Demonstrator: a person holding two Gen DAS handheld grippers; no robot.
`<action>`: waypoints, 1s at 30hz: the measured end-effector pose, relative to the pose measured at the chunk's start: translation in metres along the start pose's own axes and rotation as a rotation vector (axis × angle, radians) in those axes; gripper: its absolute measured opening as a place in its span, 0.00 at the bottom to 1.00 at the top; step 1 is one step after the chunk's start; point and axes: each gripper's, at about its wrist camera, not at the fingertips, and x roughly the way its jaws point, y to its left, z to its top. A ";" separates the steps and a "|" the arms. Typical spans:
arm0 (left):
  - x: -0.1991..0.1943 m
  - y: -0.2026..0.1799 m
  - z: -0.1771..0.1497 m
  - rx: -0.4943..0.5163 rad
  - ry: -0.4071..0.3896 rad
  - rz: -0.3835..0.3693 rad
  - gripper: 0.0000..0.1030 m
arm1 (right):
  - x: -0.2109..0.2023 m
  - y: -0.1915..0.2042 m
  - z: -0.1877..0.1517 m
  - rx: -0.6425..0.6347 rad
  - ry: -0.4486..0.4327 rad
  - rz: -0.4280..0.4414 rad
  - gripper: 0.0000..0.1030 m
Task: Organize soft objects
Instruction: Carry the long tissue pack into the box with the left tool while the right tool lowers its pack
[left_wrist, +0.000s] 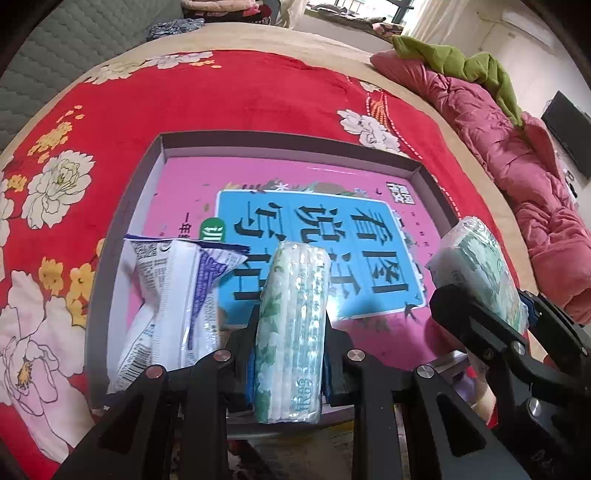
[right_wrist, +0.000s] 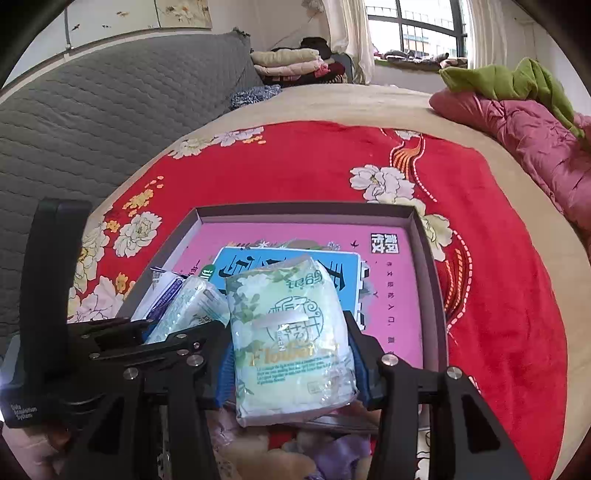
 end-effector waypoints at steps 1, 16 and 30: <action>0.000 0.001 0.000 -0.003 0.001 -0.001 0.25 | 0.002 0.001 0.001 -0.002 0.007 -0.002 0.49; -0.002 0.020 -0.006 -0.038 -0.018 -0.032 0.25 | 0.030 0.005 -0.007 0.001 0.111 0.002 0.49; -0.005 0.023 -0.009 -0.056 -0.020 -0.064 0.25 | 0.038 0.001 -0.012 -0.014 0.140 -0.029 0.49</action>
